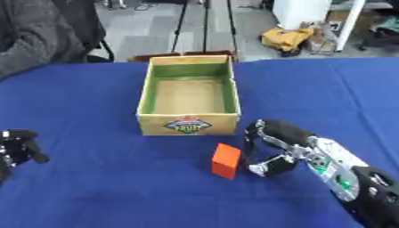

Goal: Pick up objects on the table and place them in the box.

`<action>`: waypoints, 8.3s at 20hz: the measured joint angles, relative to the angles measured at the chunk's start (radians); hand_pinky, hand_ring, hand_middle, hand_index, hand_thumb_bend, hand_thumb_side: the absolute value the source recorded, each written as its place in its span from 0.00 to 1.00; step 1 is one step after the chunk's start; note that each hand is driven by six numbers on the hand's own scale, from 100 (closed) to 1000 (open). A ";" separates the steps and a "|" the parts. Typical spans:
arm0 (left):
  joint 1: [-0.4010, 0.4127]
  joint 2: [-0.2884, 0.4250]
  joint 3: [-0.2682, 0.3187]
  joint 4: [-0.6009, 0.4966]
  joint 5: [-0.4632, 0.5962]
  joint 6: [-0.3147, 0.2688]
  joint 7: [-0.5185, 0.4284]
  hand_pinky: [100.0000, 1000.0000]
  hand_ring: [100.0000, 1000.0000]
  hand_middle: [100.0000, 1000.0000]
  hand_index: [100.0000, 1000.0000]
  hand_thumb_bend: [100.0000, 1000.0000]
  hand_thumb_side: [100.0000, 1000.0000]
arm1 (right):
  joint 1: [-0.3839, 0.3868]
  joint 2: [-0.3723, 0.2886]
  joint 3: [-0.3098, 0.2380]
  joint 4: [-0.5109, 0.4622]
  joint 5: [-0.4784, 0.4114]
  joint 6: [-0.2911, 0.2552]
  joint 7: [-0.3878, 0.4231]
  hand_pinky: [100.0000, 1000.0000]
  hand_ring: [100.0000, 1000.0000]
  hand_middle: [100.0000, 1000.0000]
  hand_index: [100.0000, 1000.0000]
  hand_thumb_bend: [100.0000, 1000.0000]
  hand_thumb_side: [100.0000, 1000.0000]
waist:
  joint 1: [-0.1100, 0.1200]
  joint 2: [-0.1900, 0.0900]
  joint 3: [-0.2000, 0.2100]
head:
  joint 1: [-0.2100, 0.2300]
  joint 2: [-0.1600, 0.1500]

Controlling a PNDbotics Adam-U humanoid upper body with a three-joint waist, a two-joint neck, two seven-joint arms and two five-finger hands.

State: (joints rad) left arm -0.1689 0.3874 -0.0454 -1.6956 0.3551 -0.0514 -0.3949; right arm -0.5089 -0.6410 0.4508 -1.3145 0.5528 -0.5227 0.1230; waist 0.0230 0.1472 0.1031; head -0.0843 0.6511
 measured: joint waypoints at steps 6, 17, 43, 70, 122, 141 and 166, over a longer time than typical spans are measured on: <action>0.000 0.000 0.000 0.000 0.000 0.000 0.001 0.59 0.45 0.45 0.70 0.15 1.00 | 0.016 -0.035 -0.001 -0.092 -0.051 -0.002 0.042 0.73 0.70 0.55 0.70 0.35 0.24 | -0.002 -0.001 -0.008 | 0.000 -0.003; 0.000 0.000 0.000 0.000 0.000 0.001 0.003 0.59 0.45 0.45 0.70 0.15 1.00 | 0.025 -0.058 -0.011 -0.172 -0.122 0.020 0.090 0.76 0.77 0.68 0.79 0.43 0.41 | 0.000 -0.003 -0.014 | 0.000 -0.003; 0.000 0.000 0.000 0.000 0.000 0.001 0.007 0.59 0.45 0.45 0.70 0.15 1.00 | -0.002 -0.042 -0.003 -0.173 -0.154 0.036 0.096 0.79 0.82 0.74 0.86 0.51 0.64 | -0.001 -0.003 -0.008 | -0.006 -0.003; -0.006 -0.008 -0.006 0.000 0.000 0.001 0.007 0.59 0.45 0.45 0.70 0.15 1.00 | -0.012 0.014 0.011 0.013 -0.032 0.000 0.122 0.78 0.77 0.71 0.84 0.46 0.53 | 0.010 0.001 0.034 | -0.013 -0.001; -0.008 -0.009 -0.012 0.000 0.000 -0.001 0.006 0.59 0.44 0.45 0.70 0.15 1.00 | -0.027 0.046 0.009 0.004 -0.036 0.116 -0.171 0.40 0.37 0.19 0.29 0.01 0.03 | 0.020 0.004 0.030 | -0.034 0.007; -0.018 -0.009 -0.013 -0.026 0.033 0.003 0.007 0.59 0.44 0.45 0.70 0.16 1.00 | -0.025 -0.048 -0.033 -0.167 -0.192 0.197 -0.146 0.40 0.37 0.19 0.28 0.00 0.01 | 0.018 -0.001 0.018 | -0.041 0.006; -0.115 -0.026 -0.062 -0.161 0.158 0.059 -0.048 0.60 0.44 0.44 0.69 0.17 0.99 | -0.044 -0.185 -0.132 -0.154 -0.244 0.244 -0.196 0.40 0.38 0.20 0.28 0.00 0.00 | 0.012 0.062 0.234 | -0.135 -0.061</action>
State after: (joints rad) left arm -0.2839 0.3611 -0.1079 -1.8563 0.5131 0.0073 -0.4432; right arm -0.5526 -0.8264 0.3188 -1.4686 0.3091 -0.2788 -0.0731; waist 0.0353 0.2094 0.3375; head -0.2196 0.5898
